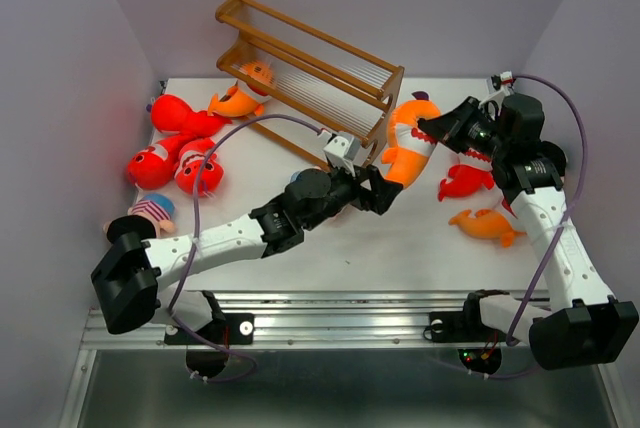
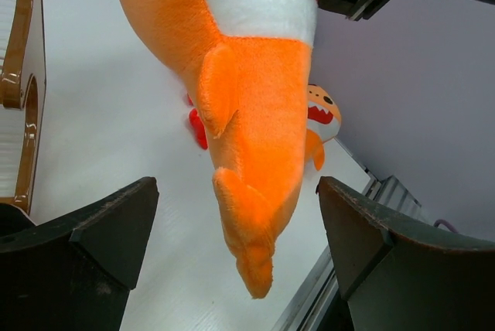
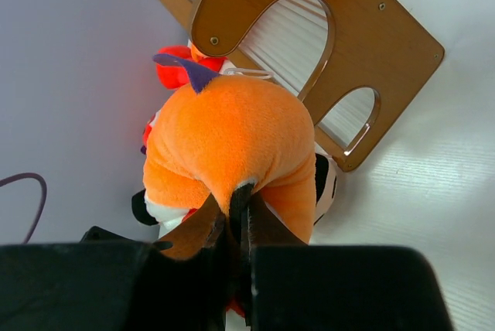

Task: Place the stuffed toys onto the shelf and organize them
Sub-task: Pass the stuffed toy from the right arm to the left

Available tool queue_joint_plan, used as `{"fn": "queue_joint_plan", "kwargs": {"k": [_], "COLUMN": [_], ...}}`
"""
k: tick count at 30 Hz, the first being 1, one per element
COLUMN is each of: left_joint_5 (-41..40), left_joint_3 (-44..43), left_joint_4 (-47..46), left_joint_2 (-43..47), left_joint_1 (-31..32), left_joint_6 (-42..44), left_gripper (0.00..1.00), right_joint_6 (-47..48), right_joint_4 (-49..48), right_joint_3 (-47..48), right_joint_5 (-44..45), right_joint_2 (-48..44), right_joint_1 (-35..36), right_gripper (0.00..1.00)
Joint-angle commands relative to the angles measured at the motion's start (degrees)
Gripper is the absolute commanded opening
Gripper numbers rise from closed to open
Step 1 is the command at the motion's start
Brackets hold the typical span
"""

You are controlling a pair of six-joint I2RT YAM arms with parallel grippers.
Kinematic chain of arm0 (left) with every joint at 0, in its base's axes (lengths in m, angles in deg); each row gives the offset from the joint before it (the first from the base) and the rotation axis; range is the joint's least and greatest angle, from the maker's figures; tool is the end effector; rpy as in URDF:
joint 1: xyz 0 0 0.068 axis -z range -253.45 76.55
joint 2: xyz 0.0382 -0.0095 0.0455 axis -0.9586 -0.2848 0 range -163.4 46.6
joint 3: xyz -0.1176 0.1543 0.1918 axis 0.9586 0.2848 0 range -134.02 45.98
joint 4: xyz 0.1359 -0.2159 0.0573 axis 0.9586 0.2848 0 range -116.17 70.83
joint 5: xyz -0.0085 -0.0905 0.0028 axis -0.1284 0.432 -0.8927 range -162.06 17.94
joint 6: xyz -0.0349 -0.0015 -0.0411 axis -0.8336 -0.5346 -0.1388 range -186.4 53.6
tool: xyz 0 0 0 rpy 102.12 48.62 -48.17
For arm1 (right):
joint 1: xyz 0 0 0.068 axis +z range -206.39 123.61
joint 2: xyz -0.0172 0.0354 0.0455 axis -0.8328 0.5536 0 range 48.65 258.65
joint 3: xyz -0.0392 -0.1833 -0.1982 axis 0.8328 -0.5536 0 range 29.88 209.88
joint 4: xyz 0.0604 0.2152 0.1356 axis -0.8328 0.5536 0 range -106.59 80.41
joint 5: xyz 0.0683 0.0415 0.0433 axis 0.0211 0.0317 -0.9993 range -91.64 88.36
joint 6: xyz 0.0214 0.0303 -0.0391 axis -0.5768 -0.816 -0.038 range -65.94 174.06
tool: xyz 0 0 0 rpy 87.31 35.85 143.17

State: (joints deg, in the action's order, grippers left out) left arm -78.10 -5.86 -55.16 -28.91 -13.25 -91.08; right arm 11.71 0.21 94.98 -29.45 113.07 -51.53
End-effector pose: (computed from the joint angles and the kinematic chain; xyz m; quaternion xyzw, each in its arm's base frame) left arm 0.1579 -0.2684 0.3358 0.1680 0.6524 -0.4719 0.5687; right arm 0.2492 0.0378 0.3852 0.1126 0.7811 0.4096 0.4577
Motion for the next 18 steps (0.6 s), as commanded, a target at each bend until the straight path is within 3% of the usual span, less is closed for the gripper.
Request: {"fn": "queue_joint_plan", "kwargs": {"k": [1, 3, 9, 10, 13, 14, 18], "left_joint_5": [-3.2, -2.9, -1.2, -0.7, -0.5, -0.5, 1.5], "left_joint_3": [-3.9, -4.6, -6.4, -6.5, -6.5, -6.4, -5.8], "left_joint_4": [-1.9, -1.9, -1.6, -1.6, -1.3, -1.2, 1.2], "left_joint_2": [-1.0, -1.5, -3.2, -3.2, -2.7, -2.5, -0.5], "left_joint_1": [0.6, 0.7, 0.7, 0.8, 0.7, 0.7, 0.7], "left_joint_6": [0.3, 0.3, 0.0, 0.2, 0.9, 1.2, 7.9], "left_gripper": [0.91, 0.88, 0.62, 0.48, 0.26, 0.07, 0.0], "right_joint_6": [-2.1, -2.5, -2.3, -2.2, -1.6, -1.2, 2.6], "right_joint_4": [-4.6, -4.9, -6.0, -6.3, -6.6, -6.6, -7.0], "right_joint_3": [1.3, 1.0, -0.2, -0.4, -1.1, -1.2, -1.2], "right_joint_5": [-0.4, -0.7, -0.8, -0.9, -0.8, -0.8, -0.9], "right_joint_2": [-1.6, -1.6, -2.4, -2.6, -3.0, -3.1, -4.0], "right_joint_1": [-0.1, -0.1, -0.1, -0.1, -0.1, -0.1, -0.1], "right_gripper": [0.0, 0.0, 0.0, 0.0, 0.0, 0.0, 0.01]}}
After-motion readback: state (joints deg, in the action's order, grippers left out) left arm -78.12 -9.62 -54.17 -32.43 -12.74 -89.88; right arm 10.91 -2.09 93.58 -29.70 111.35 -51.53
